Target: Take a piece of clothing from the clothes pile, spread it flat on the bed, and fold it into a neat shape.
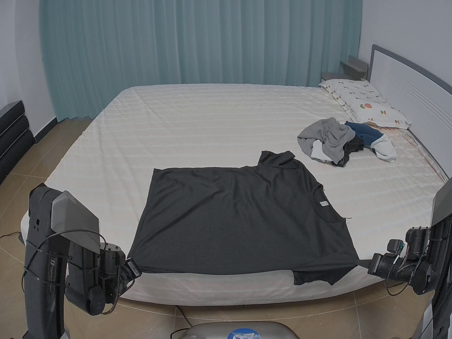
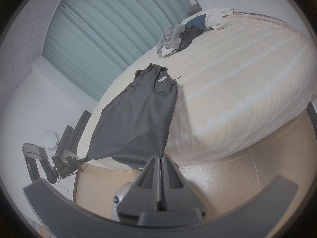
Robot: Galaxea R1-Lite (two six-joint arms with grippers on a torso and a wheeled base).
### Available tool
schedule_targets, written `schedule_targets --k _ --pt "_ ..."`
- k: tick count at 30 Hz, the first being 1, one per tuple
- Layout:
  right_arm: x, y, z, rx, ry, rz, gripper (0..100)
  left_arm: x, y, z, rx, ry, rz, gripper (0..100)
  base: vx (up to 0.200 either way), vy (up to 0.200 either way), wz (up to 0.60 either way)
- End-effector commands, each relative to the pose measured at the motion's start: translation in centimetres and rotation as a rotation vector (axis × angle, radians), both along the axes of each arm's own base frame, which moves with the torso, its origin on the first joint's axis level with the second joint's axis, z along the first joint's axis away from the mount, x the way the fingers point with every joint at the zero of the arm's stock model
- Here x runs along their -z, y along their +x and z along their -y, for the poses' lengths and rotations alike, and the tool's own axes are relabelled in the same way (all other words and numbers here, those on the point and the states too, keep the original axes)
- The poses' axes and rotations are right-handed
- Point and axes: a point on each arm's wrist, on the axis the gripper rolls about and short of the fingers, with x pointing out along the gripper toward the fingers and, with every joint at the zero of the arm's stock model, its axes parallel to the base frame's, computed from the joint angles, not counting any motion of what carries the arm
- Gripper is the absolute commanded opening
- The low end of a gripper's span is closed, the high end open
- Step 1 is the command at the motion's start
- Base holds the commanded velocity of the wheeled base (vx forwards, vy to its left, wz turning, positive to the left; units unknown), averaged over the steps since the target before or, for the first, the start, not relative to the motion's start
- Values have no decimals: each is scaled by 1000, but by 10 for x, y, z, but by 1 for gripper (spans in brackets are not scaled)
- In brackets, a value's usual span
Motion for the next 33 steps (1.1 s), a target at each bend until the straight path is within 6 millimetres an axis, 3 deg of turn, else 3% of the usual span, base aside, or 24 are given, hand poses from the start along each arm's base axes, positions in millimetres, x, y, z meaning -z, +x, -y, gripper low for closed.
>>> schedule_targets --k 1,19,27,33 --pt "1 -2 2 2 -8 -2 0 -1 -10 -1 13 43 -28 0 0 0 0" --pt "-1 -7 1 -23 -38 -2 0 -6 -33 -6 79 131 -117 0 0 0 0" --pt "-1 -10 0 -42 -60 -15 0 -10 -31 -5 80 126 -96 0 0 0 0" --pt "-16 -8 0 -40 -65 62 0 -23 -17 -5 60 101 -4 0 0 0 0"
